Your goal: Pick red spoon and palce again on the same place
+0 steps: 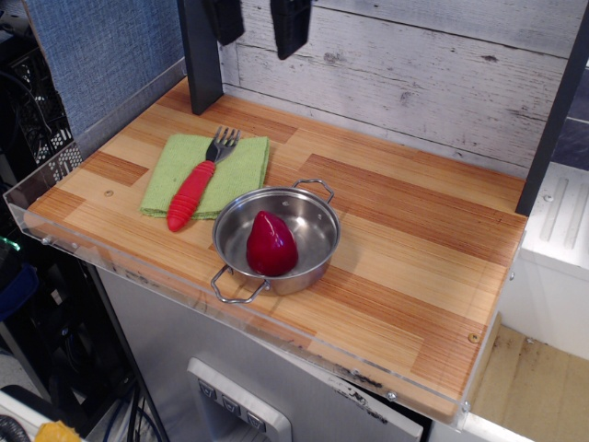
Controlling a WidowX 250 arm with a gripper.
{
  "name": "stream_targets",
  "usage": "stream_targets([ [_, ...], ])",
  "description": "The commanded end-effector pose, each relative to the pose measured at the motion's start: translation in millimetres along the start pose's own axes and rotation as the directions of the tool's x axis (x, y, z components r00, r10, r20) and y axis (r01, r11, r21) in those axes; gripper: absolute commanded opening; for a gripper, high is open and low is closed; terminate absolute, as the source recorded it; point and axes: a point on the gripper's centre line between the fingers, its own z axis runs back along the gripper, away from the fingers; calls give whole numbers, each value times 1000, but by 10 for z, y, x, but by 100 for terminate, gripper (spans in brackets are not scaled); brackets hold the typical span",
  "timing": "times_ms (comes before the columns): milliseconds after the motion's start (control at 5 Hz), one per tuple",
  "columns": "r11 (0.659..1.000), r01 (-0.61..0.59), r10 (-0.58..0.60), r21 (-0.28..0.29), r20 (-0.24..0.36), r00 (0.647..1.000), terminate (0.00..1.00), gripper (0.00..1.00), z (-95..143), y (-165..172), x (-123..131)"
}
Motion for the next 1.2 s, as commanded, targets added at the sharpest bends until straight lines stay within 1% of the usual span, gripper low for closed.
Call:
stream_targets([
  [0, 998, 61, -61, 7, 23, 998, 0, 100, 204, -99, -65],
  [800, 998, 61, -61, 7, 23, 998, 0, 100, 204, -99, -65],
  [1000, 998, 61, -61, 7, 23, 998, 100, 100, 204, -99, -65],
])
